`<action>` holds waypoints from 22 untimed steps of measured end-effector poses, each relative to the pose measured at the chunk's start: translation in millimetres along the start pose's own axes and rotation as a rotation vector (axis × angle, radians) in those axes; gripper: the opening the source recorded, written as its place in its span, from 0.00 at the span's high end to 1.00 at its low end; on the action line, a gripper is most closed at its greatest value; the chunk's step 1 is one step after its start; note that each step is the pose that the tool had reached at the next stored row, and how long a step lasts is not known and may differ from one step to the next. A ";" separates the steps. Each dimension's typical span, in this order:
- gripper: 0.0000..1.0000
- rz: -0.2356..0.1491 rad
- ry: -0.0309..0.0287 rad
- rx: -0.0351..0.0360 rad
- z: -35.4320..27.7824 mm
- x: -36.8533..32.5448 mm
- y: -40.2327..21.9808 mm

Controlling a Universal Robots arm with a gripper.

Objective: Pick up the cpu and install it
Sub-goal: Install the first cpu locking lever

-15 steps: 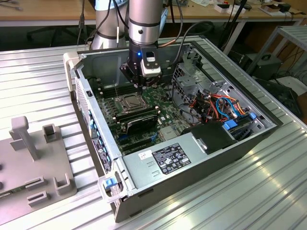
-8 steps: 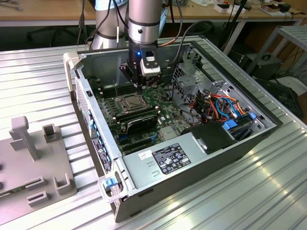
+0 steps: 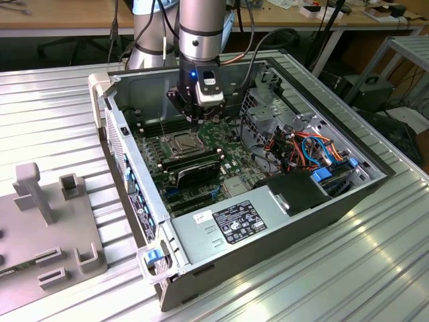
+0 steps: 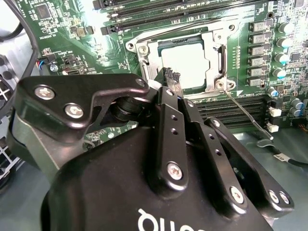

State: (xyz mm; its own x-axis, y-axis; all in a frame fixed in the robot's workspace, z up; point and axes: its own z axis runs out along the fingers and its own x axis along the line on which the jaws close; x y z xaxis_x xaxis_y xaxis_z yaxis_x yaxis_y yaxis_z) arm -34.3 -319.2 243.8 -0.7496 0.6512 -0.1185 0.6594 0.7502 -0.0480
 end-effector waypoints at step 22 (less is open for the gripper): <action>0.89 0.000 0.0000 -0.0001 -0.3 1.8 2.1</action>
State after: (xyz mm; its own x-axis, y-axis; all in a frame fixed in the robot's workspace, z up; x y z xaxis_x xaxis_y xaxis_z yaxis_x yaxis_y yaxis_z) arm -34.3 -316.3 243.8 -0.7496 0.6512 -0.1185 0.6594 0.7503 -0.0479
